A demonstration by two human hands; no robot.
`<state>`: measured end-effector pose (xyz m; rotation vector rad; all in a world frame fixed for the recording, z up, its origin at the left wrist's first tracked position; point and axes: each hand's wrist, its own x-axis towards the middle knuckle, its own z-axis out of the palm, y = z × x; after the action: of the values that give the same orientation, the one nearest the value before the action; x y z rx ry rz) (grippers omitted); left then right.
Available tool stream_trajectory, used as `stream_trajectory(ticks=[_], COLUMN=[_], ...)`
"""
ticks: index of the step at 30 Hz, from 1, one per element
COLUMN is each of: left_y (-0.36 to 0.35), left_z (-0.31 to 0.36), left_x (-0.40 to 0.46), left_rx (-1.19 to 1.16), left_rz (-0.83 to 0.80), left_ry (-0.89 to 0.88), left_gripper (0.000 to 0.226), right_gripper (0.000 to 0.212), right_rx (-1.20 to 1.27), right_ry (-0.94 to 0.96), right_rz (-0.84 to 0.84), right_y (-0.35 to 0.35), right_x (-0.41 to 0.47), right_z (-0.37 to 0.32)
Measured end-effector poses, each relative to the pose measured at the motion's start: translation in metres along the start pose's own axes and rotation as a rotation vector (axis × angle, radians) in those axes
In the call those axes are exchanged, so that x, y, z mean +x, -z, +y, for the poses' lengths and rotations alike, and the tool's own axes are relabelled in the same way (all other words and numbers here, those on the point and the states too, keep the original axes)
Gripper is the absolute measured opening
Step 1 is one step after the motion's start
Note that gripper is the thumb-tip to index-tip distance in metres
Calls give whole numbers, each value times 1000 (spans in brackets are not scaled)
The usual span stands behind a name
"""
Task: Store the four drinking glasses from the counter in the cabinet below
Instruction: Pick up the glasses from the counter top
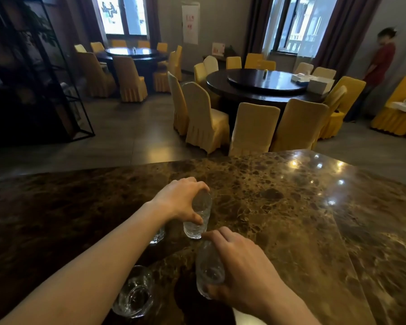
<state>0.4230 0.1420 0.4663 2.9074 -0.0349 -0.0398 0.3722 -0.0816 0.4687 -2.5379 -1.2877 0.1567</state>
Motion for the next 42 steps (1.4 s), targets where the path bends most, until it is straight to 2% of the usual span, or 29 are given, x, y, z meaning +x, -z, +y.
stream_trajectory(ticks=[9,27,33,35,39,42], left_y=[-6,-20,-13,-4,10,11], left_z=[1,0,5,5,-12,-26], left_x=[4,5,-8,-25,-91,-153], left_rx=[-67,-64,-78,-143,-170,-212], left_rz=[39,96,59,120,318,344], left_ry=[3,35,50,68,149,235], left_gripper=[85,85,103,99,70,67], right_gripper=[89,93,98,91,63,58], right_rx=[-5,11,96,105,77,38], right_ry=[-12,18,56,59,82,105], right_rz=[-32,-75,-60,-9,129,121], right_y=[-11,-19,-11,-1,27,42], right_x=[5,8,2,-2,8,37], right_z=[-23,-15,-10,-6,0,-7])
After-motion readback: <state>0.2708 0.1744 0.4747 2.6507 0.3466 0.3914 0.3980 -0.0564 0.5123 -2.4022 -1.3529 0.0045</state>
